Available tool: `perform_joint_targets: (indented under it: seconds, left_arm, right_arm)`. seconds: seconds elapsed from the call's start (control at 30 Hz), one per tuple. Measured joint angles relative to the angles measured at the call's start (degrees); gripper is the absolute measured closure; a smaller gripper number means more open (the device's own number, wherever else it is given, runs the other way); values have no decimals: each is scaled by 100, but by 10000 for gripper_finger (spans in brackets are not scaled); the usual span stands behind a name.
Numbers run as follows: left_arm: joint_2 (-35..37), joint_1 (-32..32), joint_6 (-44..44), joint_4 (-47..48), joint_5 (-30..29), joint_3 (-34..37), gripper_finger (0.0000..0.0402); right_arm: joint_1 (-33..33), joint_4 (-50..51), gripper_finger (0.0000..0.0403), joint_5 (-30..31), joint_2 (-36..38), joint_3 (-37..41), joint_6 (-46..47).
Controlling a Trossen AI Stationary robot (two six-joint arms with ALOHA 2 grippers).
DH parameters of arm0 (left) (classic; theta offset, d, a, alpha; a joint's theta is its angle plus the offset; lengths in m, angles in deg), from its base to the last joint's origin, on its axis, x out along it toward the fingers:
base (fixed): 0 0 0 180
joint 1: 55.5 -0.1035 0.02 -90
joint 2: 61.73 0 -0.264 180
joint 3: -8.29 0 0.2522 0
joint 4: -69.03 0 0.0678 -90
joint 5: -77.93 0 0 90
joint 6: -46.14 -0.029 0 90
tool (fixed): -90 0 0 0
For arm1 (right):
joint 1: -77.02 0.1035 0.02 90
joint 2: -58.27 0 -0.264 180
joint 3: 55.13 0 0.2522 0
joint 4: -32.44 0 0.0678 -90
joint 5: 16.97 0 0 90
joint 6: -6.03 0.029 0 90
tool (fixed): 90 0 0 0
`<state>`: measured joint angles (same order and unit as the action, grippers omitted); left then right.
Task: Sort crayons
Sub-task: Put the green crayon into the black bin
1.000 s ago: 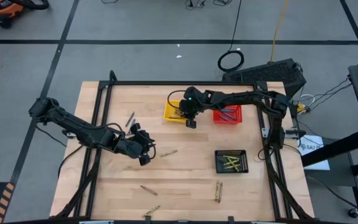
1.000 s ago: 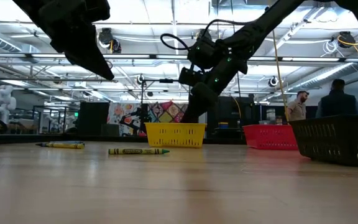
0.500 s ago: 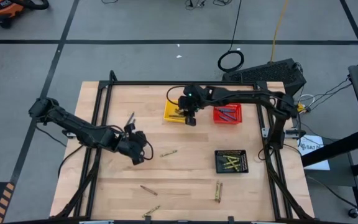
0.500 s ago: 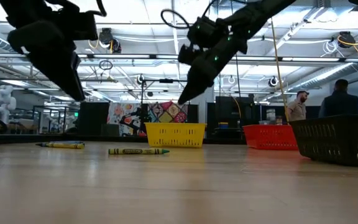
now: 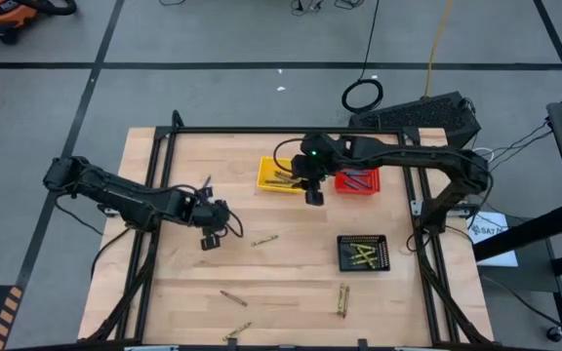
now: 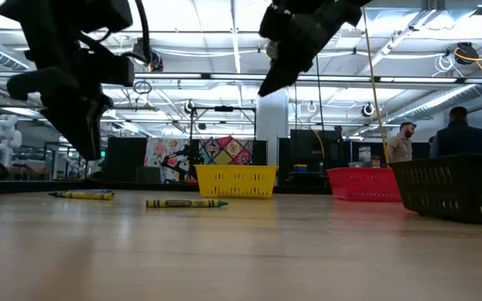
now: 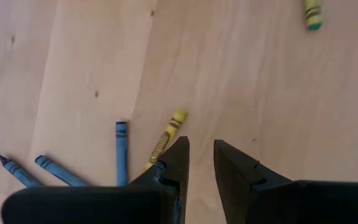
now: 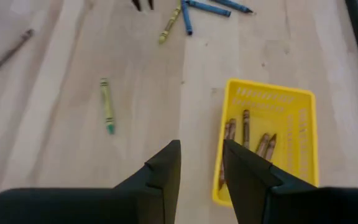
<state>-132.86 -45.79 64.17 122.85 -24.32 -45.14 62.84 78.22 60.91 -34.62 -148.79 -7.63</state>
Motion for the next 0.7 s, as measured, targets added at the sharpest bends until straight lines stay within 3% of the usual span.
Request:
perform_joint_targets:
  seconds: [0.3,0.7]
  left_arm:
    - [0,-689,-843,-38,536,247,329]
    - [-300,-1240,-1755,-76,786,277,329]
  right_arm:
    - [286,701,297,0,521,0,571]
    - [697,1910,297,2,563,2,1173]
